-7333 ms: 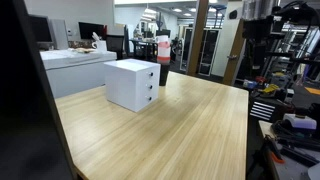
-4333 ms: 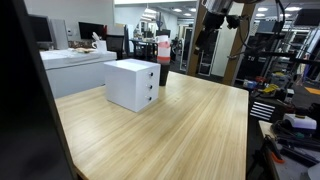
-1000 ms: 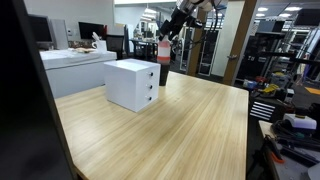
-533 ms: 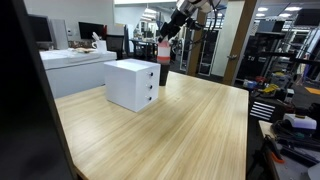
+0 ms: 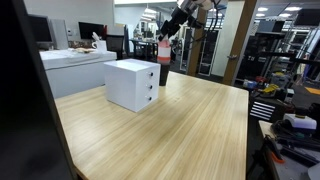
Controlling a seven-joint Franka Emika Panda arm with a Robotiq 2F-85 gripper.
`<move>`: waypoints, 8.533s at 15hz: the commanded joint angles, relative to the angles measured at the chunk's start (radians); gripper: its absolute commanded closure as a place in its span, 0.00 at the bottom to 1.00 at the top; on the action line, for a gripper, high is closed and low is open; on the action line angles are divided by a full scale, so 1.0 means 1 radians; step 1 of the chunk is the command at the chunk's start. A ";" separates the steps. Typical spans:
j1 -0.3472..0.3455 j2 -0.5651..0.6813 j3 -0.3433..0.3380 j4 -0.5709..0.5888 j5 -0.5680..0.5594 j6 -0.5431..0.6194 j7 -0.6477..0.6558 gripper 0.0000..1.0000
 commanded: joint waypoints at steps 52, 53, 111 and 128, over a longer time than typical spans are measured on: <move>0.038 -0.316 0.058 -0.716 0.533 0.831 -0.340 0.59; 0.042 -0.295 0.050 -0.715 0.528 0.879 -0.294 0.59; 1.342 0.366 -1.039 -0.595 1.095 0.812 0.235 0.59; 1.337 0.379 -0.997 -0.630 0.982 0.809 0.334 0.00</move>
